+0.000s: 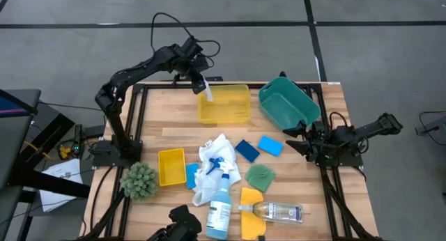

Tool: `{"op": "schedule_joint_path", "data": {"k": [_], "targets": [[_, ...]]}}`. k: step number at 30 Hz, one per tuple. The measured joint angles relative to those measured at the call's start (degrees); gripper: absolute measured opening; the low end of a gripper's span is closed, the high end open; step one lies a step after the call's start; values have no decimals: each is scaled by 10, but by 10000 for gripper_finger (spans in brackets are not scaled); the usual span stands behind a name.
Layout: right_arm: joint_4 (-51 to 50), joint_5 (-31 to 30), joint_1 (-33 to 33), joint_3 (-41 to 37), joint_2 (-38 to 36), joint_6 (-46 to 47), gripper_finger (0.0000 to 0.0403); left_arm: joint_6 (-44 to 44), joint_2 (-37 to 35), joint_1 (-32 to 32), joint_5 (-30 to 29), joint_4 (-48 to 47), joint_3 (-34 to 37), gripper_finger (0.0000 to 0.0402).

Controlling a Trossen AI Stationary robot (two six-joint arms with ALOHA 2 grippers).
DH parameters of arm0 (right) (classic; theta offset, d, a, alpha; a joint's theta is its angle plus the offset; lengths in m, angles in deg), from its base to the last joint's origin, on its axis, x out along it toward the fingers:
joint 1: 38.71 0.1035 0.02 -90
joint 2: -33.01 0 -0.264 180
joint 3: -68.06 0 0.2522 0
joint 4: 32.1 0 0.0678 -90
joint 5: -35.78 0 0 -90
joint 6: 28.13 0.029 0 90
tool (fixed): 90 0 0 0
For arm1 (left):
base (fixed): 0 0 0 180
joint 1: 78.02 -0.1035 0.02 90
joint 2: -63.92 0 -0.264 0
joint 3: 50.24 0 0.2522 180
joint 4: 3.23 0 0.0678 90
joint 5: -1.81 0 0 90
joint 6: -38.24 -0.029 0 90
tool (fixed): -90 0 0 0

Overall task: Pick & Place Kitchen Items
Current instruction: Put the white cleaning bottle into the top yellow bin

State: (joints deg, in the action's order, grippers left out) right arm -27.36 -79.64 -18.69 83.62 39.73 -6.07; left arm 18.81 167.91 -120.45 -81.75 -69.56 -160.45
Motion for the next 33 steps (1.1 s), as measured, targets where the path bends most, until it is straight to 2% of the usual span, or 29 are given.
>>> {"op": "schedule_joint_path", "data": {"k": [13,33], "targets": [[1,1,1,0,0,0,278,1,33,21,-17,10,-6,109],[0,1,1,0,0,-1,278,-11,33,17,-38,1,-6,109]]}}
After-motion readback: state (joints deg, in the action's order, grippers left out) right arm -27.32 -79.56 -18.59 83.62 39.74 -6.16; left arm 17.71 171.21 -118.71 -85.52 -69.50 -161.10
